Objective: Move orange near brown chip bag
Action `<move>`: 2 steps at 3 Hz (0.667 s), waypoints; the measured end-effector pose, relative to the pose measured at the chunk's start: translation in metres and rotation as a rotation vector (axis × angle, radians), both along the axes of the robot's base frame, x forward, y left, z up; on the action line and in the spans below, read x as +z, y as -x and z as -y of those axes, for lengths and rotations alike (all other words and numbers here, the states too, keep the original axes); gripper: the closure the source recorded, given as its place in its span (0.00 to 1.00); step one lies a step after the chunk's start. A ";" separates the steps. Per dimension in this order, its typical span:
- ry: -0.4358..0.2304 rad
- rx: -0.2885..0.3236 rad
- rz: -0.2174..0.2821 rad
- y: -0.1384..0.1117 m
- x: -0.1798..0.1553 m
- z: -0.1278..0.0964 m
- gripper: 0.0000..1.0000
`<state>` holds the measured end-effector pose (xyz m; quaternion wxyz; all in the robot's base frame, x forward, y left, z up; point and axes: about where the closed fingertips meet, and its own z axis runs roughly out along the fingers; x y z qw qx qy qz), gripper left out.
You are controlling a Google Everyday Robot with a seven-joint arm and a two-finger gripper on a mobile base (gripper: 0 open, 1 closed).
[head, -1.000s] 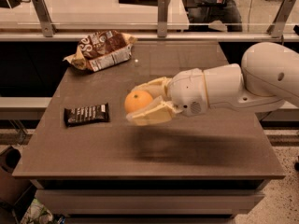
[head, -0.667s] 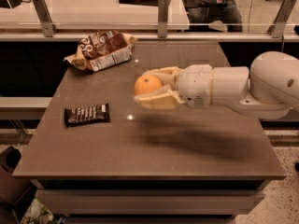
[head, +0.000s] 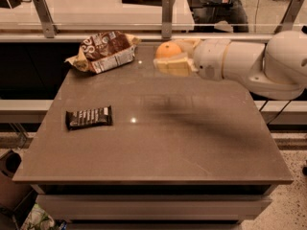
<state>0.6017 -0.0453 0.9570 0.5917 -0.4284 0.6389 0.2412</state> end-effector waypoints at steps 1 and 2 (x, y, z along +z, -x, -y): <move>0.042 -0.055 -0.061 -0.034 0.007 0.007 1.00; 0.051 -0.060 -0.111 -0.073 0.001 0.005 1.00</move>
Offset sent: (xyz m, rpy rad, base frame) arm 0.1355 -0.0093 -0.0088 -0.0454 0.1776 -0.0701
